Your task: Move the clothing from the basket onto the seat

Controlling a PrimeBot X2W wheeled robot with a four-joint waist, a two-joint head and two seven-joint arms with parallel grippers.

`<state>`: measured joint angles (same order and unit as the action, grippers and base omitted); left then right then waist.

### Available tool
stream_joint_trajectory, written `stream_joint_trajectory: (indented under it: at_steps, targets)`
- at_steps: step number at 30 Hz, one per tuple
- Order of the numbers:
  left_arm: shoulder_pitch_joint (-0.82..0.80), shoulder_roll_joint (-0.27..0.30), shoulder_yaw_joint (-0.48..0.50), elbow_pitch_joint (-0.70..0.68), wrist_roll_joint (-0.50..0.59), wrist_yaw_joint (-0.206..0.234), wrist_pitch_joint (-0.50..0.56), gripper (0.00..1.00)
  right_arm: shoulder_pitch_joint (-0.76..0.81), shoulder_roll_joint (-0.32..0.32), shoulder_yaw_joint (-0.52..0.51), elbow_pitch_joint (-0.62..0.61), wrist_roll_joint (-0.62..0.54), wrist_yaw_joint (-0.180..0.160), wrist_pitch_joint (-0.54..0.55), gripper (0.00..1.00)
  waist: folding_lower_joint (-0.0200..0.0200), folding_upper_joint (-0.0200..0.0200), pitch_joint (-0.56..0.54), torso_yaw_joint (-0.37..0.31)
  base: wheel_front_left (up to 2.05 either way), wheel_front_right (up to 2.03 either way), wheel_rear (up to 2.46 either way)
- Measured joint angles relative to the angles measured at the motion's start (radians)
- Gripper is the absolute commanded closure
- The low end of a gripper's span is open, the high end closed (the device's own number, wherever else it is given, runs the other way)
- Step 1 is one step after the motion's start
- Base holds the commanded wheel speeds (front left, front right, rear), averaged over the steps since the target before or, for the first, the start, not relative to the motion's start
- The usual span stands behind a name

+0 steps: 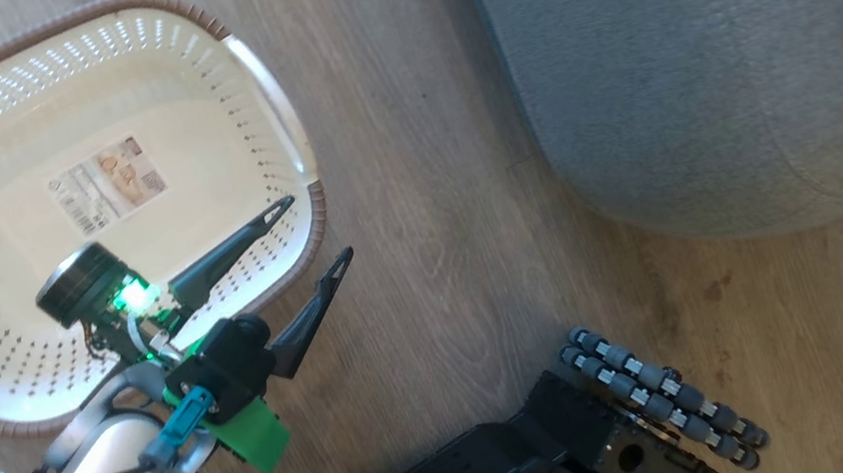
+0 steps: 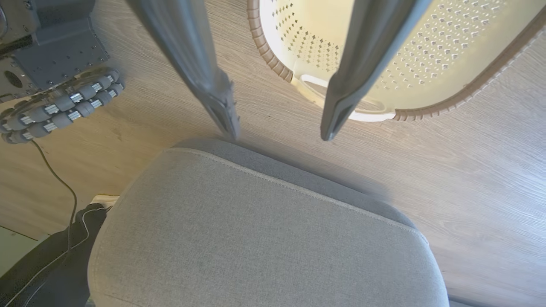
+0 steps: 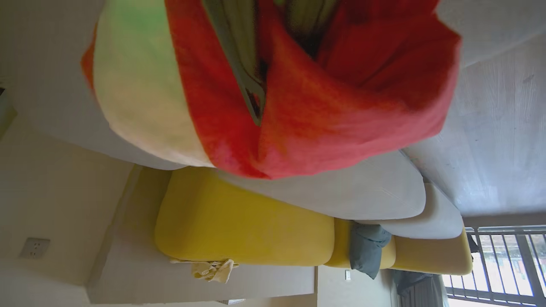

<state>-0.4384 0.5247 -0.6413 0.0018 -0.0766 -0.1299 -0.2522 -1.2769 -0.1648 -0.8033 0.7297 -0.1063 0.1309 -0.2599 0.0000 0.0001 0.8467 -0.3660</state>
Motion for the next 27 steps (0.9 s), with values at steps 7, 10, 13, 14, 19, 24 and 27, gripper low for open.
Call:
stream_joint_trajectory:
  at_steps: [7,10,13,14,19,24,27]
  targets:
    - [-0.011,-0.025,0.019,0.0,0.0,0.0,0.0,0.0,-0.003,0.015,-0.023,0.194,-0.068,0.0,0.003,1.0,0.0,0.0,0.01,0.026,0.0,0.0,0.0]
    - [-0.01,-0.03,0.023,0.0,0.0,0.0,0.0,0.0,-0.003,0.011,-0.027,0.273,-0.078,0.0,0.032,1.0,0.0,0.0,0.004,0.029,0.0,0.0,0.0]
    - [-0.007,-0.068,0.053,0.001,-0.056,0.0,0.0,0.0,-0.003,0.0,-0.028,0.318,-0.092,0.0,0.041,1.0,0.0,0.0,-0.005,0.03,0.0,0.0,0.0]
    - [-0.008,-0.077,0.059,0.001,-0.066,0.0,0.0,0.0,-0.003,-0.002,-0.032,0.324,-0.099,0.0,0.041,0.71,0.0,0.0,-0.009,0.029,0.0,0.0,0.0]
    - [-0.007,-0.087,0.053,0.004,-0.064,0.0,0.0,0.0,-0.003,-0.004,-0.055,0.358,-0.13,0.0,0.038,0.0,0.0,0.0,-0.044,0.026,0.0,0.0,0.0]
    - [-0.006,-0.113,0.04,0.017,-0.075,0.0,0.0,0.0,-0.003,-0.013,-0.05,0.383,-0.165,0.0,0.032,0.0,0.0,0.0,-0.088,0.024,0.0,0.0,0.0]
    - [0.003,-0.142,0.026,0.018,-0.092,0.0,0.0,0.0,-0.003,-0.035,-0.027,0.412,-0.176,0.0,0.031,0.0,0.0,0.0,-0.13,0.023,0.0,0.0,0.0]
